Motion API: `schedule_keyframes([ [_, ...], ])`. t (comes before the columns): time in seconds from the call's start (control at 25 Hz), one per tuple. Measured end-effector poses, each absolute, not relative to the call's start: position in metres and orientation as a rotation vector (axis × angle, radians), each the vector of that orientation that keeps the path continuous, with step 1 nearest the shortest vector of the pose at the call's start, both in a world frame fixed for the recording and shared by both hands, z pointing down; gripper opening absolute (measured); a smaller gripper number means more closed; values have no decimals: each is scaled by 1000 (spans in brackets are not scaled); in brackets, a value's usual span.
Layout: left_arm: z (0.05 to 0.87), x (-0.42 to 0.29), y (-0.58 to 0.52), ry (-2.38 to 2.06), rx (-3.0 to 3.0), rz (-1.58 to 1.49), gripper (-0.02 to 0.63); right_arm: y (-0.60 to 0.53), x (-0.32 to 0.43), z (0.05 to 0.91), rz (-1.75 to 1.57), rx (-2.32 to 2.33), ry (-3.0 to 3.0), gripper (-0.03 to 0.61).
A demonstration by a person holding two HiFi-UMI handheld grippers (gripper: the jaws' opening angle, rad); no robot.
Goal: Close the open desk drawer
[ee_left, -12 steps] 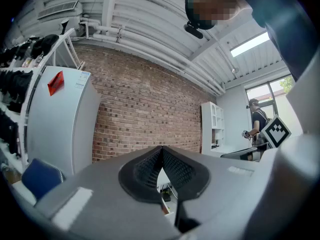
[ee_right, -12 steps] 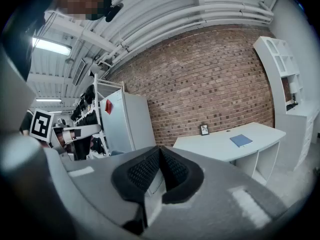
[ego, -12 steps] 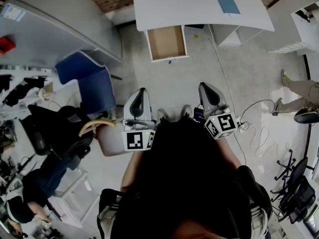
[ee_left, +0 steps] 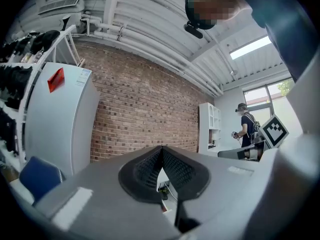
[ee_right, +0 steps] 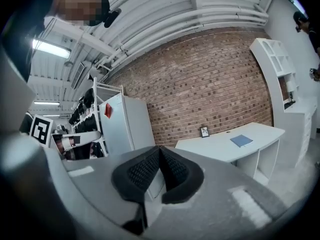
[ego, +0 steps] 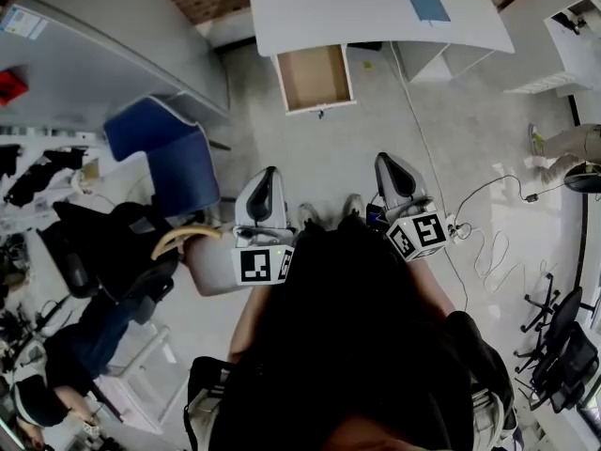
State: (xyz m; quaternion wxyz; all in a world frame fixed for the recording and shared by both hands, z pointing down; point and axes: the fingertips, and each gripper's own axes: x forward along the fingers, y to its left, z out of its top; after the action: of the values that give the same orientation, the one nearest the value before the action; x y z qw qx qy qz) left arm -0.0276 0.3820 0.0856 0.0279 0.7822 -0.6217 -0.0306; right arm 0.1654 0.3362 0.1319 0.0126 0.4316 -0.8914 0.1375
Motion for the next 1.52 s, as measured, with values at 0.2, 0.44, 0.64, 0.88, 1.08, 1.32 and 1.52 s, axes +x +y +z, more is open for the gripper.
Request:
schedule_keyframes([
  [0.2,91,-42,390,-1871,2441,-89,15,345,152,133,453,1395,-2764,3],
  [0.44,99,-59,399,-1816,2483,-81,14,357,132,139,452,1442,-2742,3],
  [0.64,104,-63,397,-1809,2481,-85,15,357,126,145,471,1446,-2737,3],
  [0.88,110,-60,374,-1822,2456,-90,14,329,125,150,462,1423,-2754,3],
  [1.08,109,-56,340,-1852,2440,-69,15,285,127,151,471,1393,-2772,3],
  [1.32,108,-49,284,-1895,2400,-40,14,222,130,151,475,1323,-2798,3],
  [1.52,102,-39,242,-1953,2372,-63,14,173,141,145,432,1286,-2815,5],
])
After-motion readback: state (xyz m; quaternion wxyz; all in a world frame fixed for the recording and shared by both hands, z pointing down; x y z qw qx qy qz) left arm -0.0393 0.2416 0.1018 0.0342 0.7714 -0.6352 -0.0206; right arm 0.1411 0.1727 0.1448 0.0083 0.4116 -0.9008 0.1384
